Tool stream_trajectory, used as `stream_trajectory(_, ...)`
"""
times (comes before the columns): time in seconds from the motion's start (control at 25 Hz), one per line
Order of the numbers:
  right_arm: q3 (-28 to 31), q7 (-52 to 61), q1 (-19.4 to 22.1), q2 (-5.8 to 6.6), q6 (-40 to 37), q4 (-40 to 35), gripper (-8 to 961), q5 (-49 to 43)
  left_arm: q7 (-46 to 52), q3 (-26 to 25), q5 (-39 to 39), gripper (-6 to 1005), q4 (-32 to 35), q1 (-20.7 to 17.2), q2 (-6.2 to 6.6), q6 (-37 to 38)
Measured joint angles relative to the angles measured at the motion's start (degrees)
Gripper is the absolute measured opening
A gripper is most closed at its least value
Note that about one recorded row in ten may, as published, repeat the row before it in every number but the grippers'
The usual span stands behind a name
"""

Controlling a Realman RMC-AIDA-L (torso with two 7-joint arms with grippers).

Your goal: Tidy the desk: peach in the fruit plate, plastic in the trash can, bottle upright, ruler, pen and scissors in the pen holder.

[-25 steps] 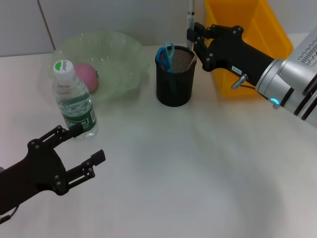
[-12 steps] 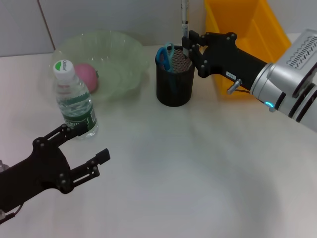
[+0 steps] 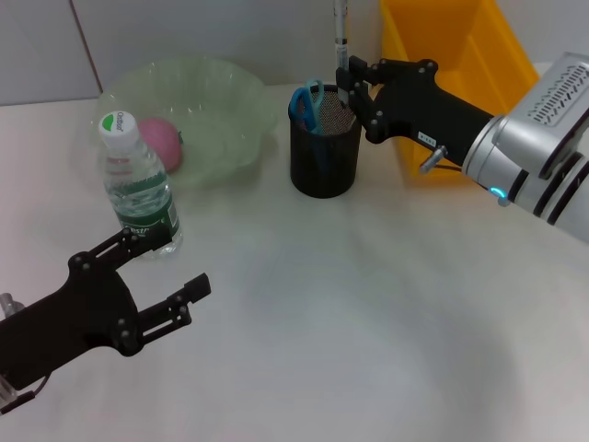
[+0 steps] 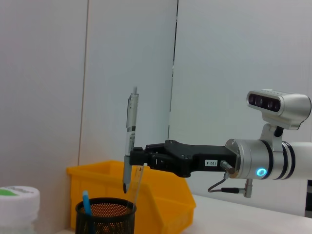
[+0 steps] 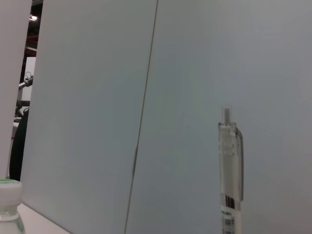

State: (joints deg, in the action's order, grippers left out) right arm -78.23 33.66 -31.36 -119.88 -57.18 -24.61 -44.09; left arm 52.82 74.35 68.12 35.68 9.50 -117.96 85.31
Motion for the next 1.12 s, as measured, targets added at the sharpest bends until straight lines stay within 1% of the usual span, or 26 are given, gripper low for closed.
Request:
stream_trajectory(0.32,0.0,0.0,-1.2,0.00,3.1,0.2,159,-0.3,0.0,0.1,0.0,785,-0.1,0.3,0.01,-0.1)
stream_trajectory(0.52,-2.3,0.0,-1.2,0.00,3.4,-0.1,161,-0.4,0.0,0.1,0.0,785,-0.2,0.4,0.01,-0.1)
stream_trajectory(0.68,-2.9,0.0,-1.3,0.13,3.5,-0.2,162,-0.4,0.0,0.1,0.0,784,-0.2,0.5,0.01,-0.1)
stream_trajectory(0.92,-2.1,0.8,-0.6,0.16,3.0,-1.7,349,-0.1,0.0,0.0,0.0,784,-0.2,0.5,0.02,0.2)
stream_trajectory(1.0,-2.1,1.6,0.3,0.19,2.9,-3.0,586,-0.1,0.0,0.0,0.0,784,-0.2,0.5,0.01,0.3)
stream_trajectory(1.12,-2.4,5.8,2.2,0.65,1.5,-6.3,659,-0.3,0.0,0.0,0.0,784,-0.2,0.5,0.01,0.3)
